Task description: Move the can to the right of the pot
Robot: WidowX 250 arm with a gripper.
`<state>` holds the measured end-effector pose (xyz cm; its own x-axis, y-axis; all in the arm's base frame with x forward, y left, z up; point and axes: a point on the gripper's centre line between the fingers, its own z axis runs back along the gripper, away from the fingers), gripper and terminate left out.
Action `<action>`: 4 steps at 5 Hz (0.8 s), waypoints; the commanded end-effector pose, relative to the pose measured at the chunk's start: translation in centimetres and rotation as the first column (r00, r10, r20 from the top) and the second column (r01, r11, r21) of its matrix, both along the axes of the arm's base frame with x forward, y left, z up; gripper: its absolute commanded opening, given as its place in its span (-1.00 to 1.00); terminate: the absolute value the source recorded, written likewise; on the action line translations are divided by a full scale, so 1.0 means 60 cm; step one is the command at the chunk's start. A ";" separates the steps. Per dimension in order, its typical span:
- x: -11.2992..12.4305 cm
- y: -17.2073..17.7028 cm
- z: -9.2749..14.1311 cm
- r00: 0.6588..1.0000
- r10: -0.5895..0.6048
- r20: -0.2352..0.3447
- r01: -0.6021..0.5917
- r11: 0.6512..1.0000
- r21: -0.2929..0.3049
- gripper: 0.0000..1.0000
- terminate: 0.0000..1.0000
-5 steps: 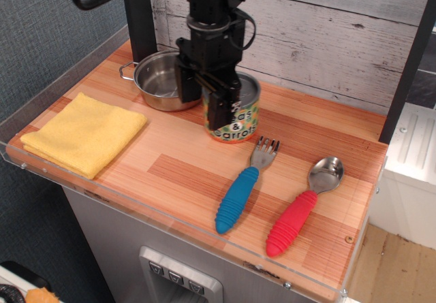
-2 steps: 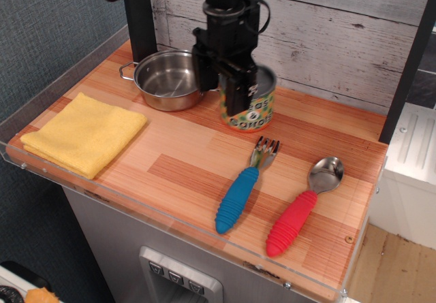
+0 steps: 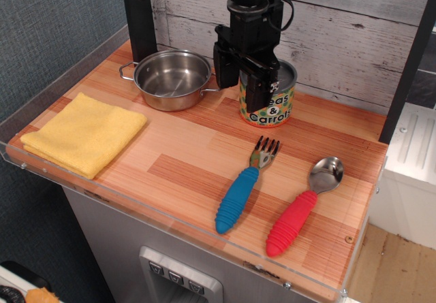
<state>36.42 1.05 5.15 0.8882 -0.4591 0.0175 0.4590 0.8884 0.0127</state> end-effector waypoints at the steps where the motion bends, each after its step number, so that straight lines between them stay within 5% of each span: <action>1: 0.023 -0.023 0.031 0.998 -0.031 0.057 0.030 0.999 0.016 1.00 -1.00; 3: 0.005 -0.018 0.053 0.998 0.026 0.056 -0.027 0.999 0.030 1.00 -1.00; 4: -0.032 0.006 0.064 0.989 0.147 0.010 -0.147 0.989 0.033 1.00 -1.00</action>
<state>33.49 1.49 7.06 0.9502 -0.3080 -0.0467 0.3091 0.9509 0.0176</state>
